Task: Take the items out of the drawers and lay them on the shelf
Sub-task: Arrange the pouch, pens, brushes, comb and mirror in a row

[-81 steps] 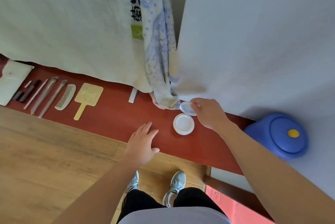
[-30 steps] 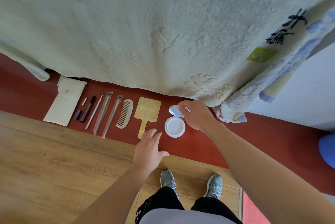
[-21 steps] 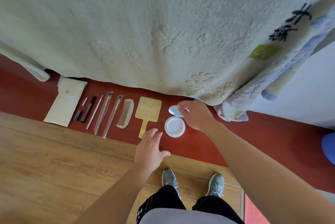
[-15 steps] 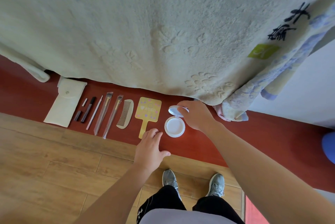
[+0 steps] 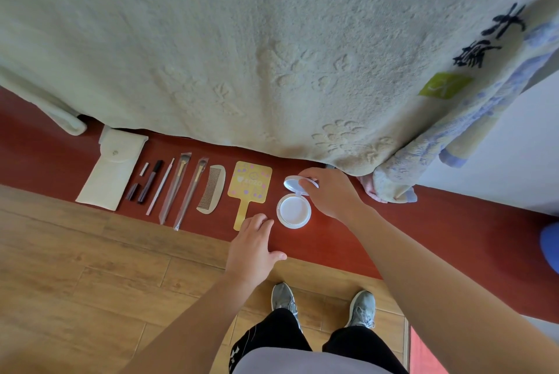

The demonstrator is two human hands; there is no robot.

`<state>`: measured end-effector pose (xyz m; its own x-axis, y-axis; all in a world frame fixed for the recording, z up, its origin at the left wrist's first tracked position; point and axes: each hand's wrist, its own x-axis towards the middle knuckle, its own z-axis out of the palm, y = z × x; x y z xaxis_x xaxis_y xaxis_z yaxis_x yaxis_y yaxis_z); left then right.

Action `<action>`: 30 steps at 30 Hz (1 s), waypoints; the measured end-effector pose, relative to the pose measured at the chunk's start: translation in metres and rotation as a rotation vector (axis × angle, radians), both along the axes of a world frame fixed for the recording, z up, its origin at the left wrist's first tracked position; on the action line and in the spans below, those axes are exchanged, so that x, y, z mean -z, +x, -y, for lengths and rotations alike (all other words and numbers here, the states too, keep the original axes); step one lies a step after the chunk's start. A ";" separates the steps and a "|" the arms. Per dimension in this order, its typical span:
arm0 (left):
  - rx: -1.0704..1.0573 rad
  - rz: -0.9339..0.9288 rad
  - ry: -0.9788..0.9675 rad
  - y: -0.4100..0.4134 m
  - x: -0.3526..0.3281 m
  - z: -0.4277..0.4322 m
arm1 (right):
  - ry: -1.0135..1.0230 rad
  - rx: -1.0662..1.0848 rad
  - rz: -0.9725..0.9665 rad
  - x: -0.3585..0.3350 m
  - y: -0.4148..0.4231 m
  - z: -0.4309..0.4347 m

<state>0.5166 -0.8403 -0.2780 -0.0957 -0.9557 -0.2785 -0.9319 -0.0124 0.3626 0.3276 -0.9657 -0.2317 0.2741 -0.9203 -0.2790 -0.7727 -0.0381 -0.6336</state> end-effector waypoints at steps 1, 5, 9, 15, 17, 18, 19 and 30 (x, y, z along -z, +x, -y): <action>-0.001 0.001 0.002 0.000 0.000 0.000 | -0.002 0.000 -0.001 0.000 0.000 0.000; 0.002 0.013 0.004 0.000 0.000 -0.001 | -0.005 -0.009 -0.002 0.000 0.002 0.000; 0.015 0.023 0.006 -0.001 -0.002 -0.001 | -0.007 -0.005 -0.012 -0.002 0.003 -0.001; 0.021 0.032 0.003 -0.002 -0.003 0.000 | -0.008 -0.011 -0.007 -0.002 0.002 -0.002; 0.021 0.030 0.002 -0.002 -0.003 0.000 | -0.009 -0.007 -0.003 -0.002 0.002 -0.002; 0.021 0.029 0.002 -0.002 -0.003 0.000 | -0.009 -0.010 -0.006 -0.002 0.002 -0.002; 0.021 0.028 0.002 -0.002 -0.003 0.000 | -0.008 -0.014 -0.009 -0.002 0.001 -0.001; 0.021 0.052 0.007 -0.003 -0.005 0.000 | 0.015 -0.013 0.005 0.000 0.004 -0.002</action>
<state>0.5136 -0.8401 -0.2731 -0.1007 -0.9518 -0.2898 -0.9496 0.0051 0.3134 0.3319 -0.9636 -0.2321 0.2878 -0.9122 -0.2916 -0.7693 -0.0389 -0.6378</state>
